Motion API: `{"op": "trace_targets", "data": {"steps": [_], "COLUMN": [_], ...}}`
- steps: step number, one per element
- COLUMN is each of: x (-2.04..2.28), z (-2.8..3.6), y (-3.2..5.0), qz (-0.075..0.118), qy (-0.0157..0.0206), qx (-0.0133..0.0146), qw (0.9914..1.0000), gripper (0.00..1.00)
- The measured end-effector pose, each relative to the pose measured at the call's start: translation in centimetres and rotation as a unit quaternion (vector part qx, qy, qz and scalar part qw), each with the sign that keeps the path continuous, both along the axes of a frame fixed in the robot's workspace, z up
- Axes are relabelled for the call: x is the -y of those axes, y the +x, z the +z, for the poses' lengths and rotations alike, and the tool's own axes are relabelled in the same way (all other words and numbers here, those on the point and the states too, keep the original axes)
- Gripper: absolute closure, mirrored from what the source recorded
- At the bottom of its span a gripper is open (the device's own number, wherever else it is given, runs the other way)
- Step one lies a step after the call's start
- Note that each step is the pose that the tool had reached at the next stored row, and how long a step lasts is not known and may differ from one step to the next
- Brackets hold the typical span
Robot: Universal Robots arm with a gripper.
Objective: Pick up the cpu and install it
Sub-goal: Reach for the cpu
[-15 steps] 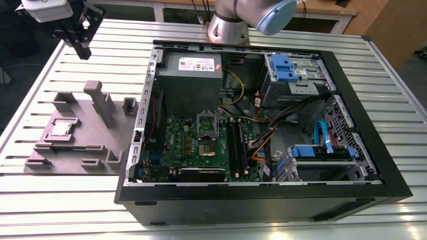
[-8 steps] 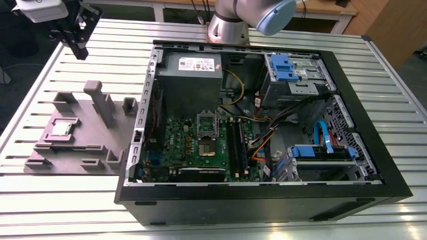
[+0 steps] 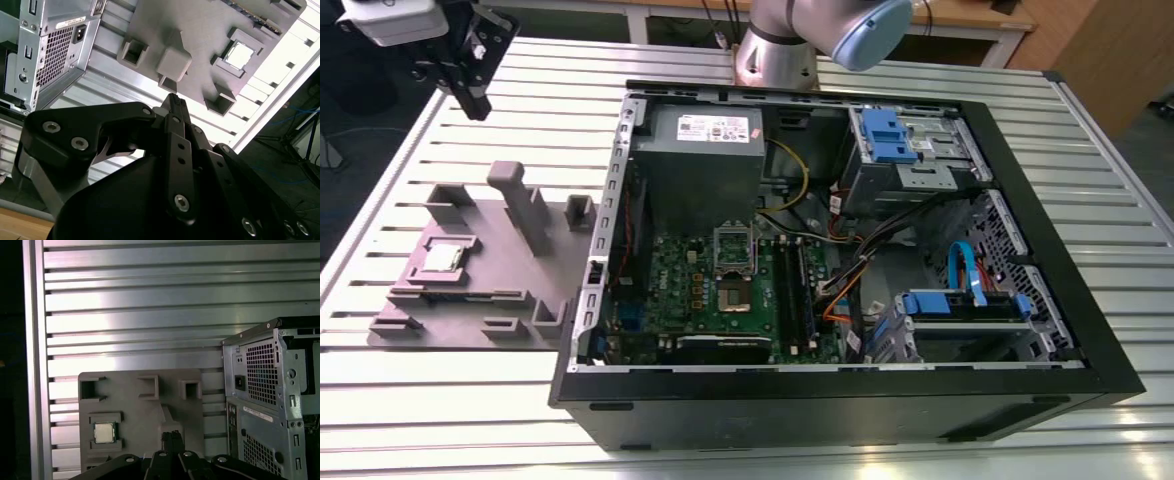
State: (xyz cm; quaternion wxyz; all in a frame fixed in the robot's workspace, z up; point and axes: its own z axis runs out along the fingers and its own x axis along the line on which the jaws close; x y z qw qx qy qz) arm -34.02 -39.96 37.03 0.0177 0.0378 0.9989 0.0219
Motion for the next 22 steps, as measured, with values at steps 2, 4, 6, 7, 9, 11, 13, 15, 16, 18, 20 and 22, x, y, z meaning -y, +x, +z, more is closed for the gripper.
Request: {"op": "trace_targets", "data": {"steps": [2,4,6,7,9,11,13,15,16,18,20,22], "x": [0.00,0.00,0.00,0.00,0.00,0.00,-0.01,0.00,0.00,0.00,0.00,0.00], "z": [0.00,-0.04,-0.04,-0.04,-0.04,-0.04,-0.07,-0.07,-0.09,-0.15,-0.19,-0.26], "y": [-0.08,-0.10,-0.10,-0.10,-0.10,-0.10,-0.17,-0.40,-0.57,-0.91,-1.22,-1.50], "qz": [0.000,0.000,0.000,0.000,0.000,0.000,0.000,0.000,0.000,0.000,0.000,0.000], "qy": [0.0000,0.0000,0.0000,-0.0001,0.0000,0.0000,0.0001,0.0000,0.0000,0.0000,-0.0001,0.0000], "qx": [-0.0001,-0.0001,-0.0001,-0.0001,-0.0001,-0.0001,0.0001,0.0000,0.0000,0.0000,-0.0001,-0.0001], "qw": [1.00000,1.00000,1.00000,1.00000,1.00000,1.00000,1.00000,1.00000,1.00000,1.00000,1.00000,1.00000], "gripper": [0.90,0.90,0.90,0.90,0.90,0.90,0.90,0.90,0.90,0.90,0.90,0.90]}}
